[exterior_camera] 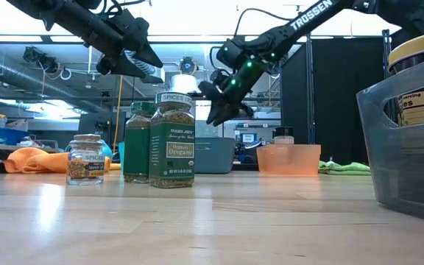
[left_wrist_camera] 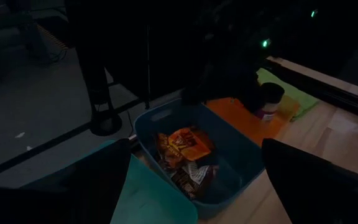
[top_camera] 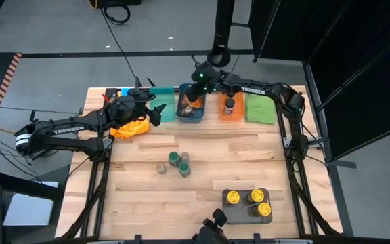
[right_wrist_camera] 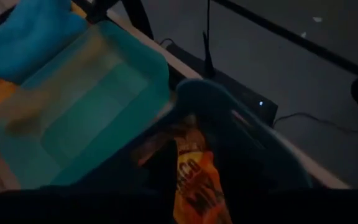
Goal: Sort spices by type
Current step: Put the right green seasoning bottle into the blue transparent bin
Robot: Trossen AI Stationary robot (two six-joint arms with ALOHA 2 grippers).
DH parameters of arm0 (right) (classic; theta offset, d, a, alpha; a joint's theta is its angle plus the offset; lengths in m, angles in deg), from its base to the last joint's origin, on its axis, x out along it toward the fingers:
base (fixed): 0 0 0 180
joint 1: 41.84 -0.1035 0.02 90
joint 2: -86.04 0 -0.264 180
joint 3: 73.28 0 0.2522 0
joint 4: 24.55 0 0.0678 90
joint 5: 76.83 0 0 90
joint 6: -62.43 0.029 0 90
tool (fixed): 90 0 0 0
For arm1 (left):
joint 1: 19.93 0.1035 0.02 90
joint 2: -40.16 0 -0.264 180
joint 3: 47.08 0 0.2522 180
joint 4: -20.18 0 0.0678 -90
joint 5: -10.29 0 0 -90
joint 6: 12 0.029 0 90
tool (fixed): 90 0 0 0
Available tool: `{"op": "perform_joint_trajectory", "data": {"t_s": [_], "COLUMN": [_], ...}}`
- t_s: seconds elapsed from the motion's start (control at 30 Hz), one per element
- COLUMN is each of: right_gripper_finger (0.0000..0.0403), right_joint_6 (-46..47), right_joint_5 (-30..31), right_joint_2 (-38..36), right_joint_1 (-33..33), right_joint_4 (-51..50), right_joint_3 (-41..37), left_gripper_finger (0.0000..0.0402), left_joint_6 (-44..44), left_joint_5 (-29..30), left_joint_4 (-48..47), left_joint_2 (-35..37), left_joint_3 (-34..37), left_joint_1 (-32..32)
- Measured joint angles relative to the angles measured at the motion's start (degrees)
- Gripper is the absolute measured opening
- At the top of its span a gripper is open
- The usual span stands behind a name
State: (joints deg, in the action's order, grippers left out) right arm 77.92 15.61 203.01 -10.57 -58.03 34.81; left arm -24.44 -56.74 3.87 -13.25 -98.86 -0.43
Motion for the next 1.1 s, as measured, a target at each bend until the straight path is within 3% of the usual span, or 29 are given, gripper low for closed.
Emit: {"op": "perform_joint_trajectory", "data": {"t_s": [0.07, 0.2, 0.33, 0.5, 0.83, 1.1], "right_gripper_finger": [0.0130, 0.0147, 0.0168, 0.0214, 0.0308, 0.0314], "right_joint_6": [-2.6, -9.5, -20.2, -30.5, -33.4, -27.4], "right_joint_5": [-2.5, -13.3, -22.0, -19.4, -6.7, -11.1], "right_joint_2": [-1.2, -5.2, -9.6, -13.2, -10.8, -8.4], "right_joint_1": [0.1, -0.8, -5.3, -14.6, -30.0, -33.0], "right_joint_4": [-1.5, -5.6, -12.4, -19.8, -16.2, -14.7], "right_joint_3": [1.5, 4.8, 5.1, 5.1, 2.0, 1.8], "left_gripper_finger": [0.0369, 0.0369, 0.0369, 0.0369, 0.0369, 0.0369], "left_joint_6": [0.0, 0.0, 0.0, -0.1, -3.2, -5.9], "left_joint_5": [0.0, 0.0, 0.0, 0.0, -3.7, -7.2], "left_joint_4": [0.0, 0.0, 0.0, 0.0, -0.1, -0.2], "left_joint_2": [0.0, 0.0, 0.0, 0.0, 0.3, 0.6], "left_joint_3": [0.0, 0.0, 0.0, 0.0, 0.0, 0.0], "left_joint_1": [0.0, 0.0, 0.0, 0.0, 0.0, 0.0]}}
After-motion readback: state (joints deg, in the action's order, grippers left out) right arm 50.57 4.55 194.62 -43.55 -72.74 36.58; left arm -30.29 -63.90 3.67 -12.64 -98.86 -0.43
